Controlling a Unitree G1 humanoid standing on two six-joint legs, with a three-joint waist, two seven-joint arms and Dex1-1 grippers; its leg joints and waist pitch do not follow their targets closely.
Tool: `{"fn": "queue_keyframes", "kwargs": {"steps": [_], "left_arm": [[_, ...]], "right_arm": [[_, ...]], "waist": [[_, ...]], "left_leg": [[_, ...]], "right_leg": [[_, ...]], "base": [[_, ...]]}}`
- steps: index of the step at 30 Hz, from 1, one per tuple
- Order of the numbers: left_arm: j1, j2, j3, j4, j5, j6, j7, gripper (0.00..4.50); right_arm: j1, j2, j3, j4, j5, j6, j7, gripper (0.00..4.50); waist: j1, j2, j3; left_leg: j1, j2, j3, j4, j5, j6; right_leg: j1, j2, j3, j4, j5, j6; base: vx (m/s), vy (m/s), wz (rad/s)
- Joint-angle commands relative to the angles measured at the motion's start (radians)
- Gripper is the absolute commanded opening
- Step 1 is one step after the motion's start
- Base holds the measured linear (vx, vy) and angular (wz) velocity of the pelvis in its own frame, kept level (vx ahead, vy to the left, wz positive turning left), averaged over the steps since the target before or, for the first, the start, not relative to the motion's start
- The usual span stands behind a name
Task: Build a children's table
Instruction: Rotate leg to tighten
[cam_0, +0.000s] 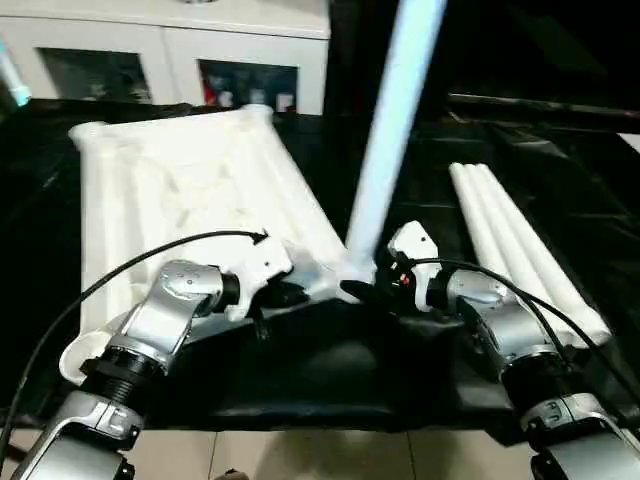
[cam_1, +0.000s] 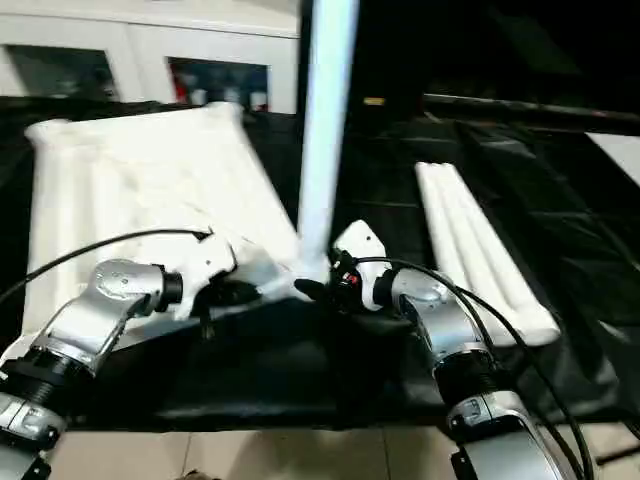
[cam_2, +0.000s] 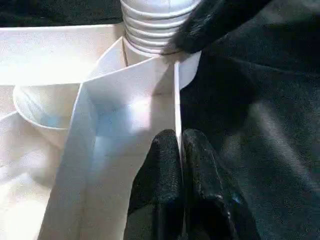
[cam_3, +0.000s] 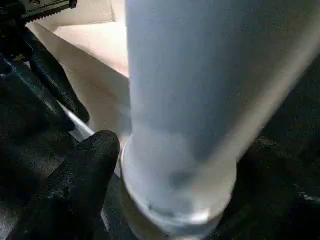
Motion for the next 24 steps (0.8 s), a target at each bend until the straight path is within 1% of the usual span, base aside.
{"fn": "queue_keyframes", "kwargs": {"steps": [1,3,4,5,7,9,11,15,19,22,23,24], "left_arm": [[0.017,-0.015,-0.018,-0.002,-0.028,-0.004,-0.017,0.0],[0.02,-0.014,-0.019,-0.008,-0.032,-0.003,-0.025,0.0],[0.025,-0.01,-0.021,-0.009,-0.031,0.0,-0.031,0.0],[0.028,-0.007,-0.023,-0.009,-0.03,-0.001,-0.035,0.0],[0.029,-0.004,-0.021,-0.006,-0.028,-0.003,-0.037,0.0],[0.031,-0.001,-0.02,-0.008,-0.029,-0.002,-0.044,0.0],[0.032,0.001,-0.019,-0.009,-0.028,-0.001,-0.049,0.0],[0.035,0.005,-0.021,-0.015,-0.028,0.007,-0.057,0.0],[0.036,0.006,-0.023,-0.013,-0.028,0.013,-0.058,0.0],[0.034,-0.006,-0.018,-0.004,-0.024,0.031,-0.033,0.0],[0.033,-0.008,-0.017,-0.002,-0.023,0.034,-0.027,0.0],[0.021,-0.029,-0.008,0.018,-0.014,0.049,0.015,0.0]], "right_arm": [[0.0,-0.009,0.003,-0.014,0.009,0.006,0.005,3.87],[0.001,-0.01,0.001,-0.019,0.011,0.01,0.008,3.87],[0.002,-0.012,0.002,-0.02,0.015,0.011,0.025,3.87],[0.005,-0.015,0.005,-0.022,0.018,0.012,0.043,3.73],[0.01,-0.017,0.006,-0.027,0.018,0.016,0.053,3.5],[0.013,-0.017,0.004,-0.034,0.016,0.024,0.058,3.41],[0.014,-0.016,0.002,-0.033,0.017,0.028,0.059,3.2],[0.015,-0.014,-0.003,-0.034,0.021,0.038,0.059,2.82],[0.024,-0.009,-0.001,-0.027,0.014,0.041,0.055,2.76],[0.033,0.015,-0.016,0.003,0.003,0.057,-0.018,2.75],[0.033,0.02,-0.019,0.01,0.001,0.058,-0.034,2.74],[0.029,0.048,-0.039,0.037,-0.001,0.067,-0.107,2.74]], "waist": [[-0.002,-0.002,-0.055],[-0.002,-0.003,-0.055],[-0.001,0.001,-0.055],[-0.002,-0.001,-0.056],[-0.001,0.0,-0.057],[-0.001,-0.001,-0.057],[-0.001,0.001,-0.056],[-0.001,0.0,-0.057],[0.0,0.0,-0.058],[-0.001,0.001,-0.057],[-0.002,0.001,-0.055],[-0.005,0.003,-0.053]], "left_leg": [[0.018,0.067,-0.023,-0.065,-0.179,0.035],[0.017,0.067,-0.023,-0.065,-0.183,0.032],[0.017,0.067,-0.025,-0.065,-0.184,0.03],[0.017,0.067,-0.025,-0.065,-0.187,0.03],[0.017,0.067,-0.024,-0.064,-0.176,0.034],[0.017,0.066,-0.024,-0.064,-0.17,0.037],[0.017,0.067,-0.024,-0.064,-0.176,0.034],[0.018,0.067,-0.024,-0.064,-0.178,0.03],[0.018,0.066,-0.024,-0.063,-0.168,0.034],[0.017,0.066,-0.024,-0.064,-0.167,0.03],[0.018,0.066,-0.024,-0.065,-0.181,0.025],[0.019,0.066,-0.024,-0.067,-0.204,0.015]], "right_leg": [[0.034,-0.093,0.052,-0.069,-0.158,-0.218],[0.034,-0.094,0.052,-0.07,-0.167,-0.214],[0.035,-0.095,0.052,-0.07,-0.169,-0.213],[0.035,-0.095,0.052,-0.07,-0.168,-0.212],[0.036,-0.094,0.052,-0.068,-0.148,-0.216],[0.036,-0.093,0.051,-0.067,-0.133,-0.22],[0.036,-0.094,0.051,-0.068,-0.143,-0.22],[0.036,-0.094,0.052,-0.068,-0.146,-0.22],[0.037,-0.094,0.051,-0.066,-0.13,-0.223],[0.037,-0.093,0.051,-0.066,-0.135,-0.223],[0.035,-0.093,0.051,-0.069,-0.156,-0.221],[0.033,-0.095,0.053,-0.073,-0.194,-0.215]], "base": [[0.0,0.0,0.0],[0.0,0.0,0.0],[0.0,0.0,0.0],[0.0,0.0,0.0],[0.0,0.0,0.0],[0.0,0.0,0.0],[0.0,0.0,0.0],[0.0,0.0,0.0],[0.0,0.0,0.0],[0.0,0.0,0.0],[0.0,0.0,0.0],[0.0,0.0,0.0]]}}
